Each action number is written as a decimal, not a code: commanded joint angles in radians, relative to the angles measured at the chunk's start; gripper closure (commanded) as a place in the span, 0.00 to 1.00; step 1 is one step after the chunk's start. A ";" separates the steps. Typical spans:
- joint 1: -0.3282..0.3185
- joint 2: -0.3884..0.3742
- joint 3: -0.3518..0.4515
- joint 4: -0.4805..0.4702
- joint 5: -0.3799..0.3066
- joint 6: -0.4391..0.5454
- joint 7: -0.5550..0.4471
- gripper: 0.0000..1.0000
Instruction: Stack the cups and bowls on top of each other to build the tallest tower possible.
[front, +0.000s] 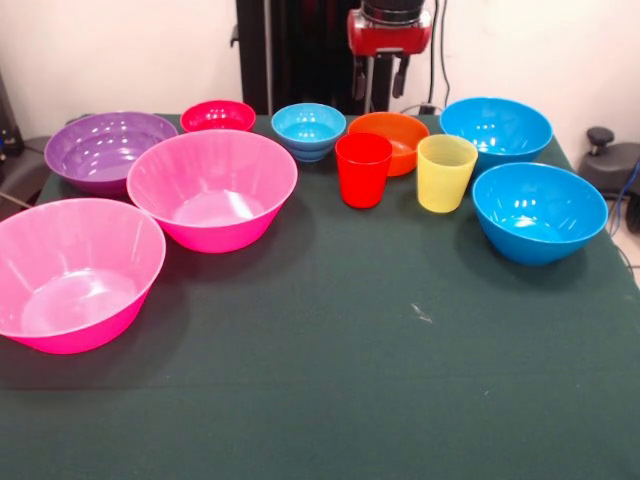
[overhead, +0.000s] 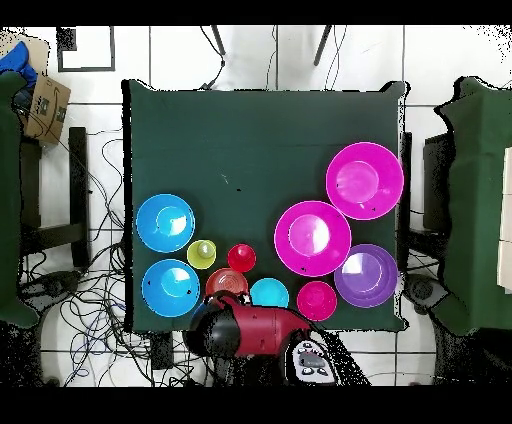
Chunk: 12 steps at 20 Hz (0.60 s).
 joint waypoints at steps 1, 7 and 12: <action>-0.011 0.063 0.049 -0.019 -0.043 -0.059 0.128 0.00; -0.021 0.086 0.059 -0.042 -0.043 -0.050 0.123 0.00; -0.021 0.086 0.066 -0.051 -0.035 -0.032 0.120 0.00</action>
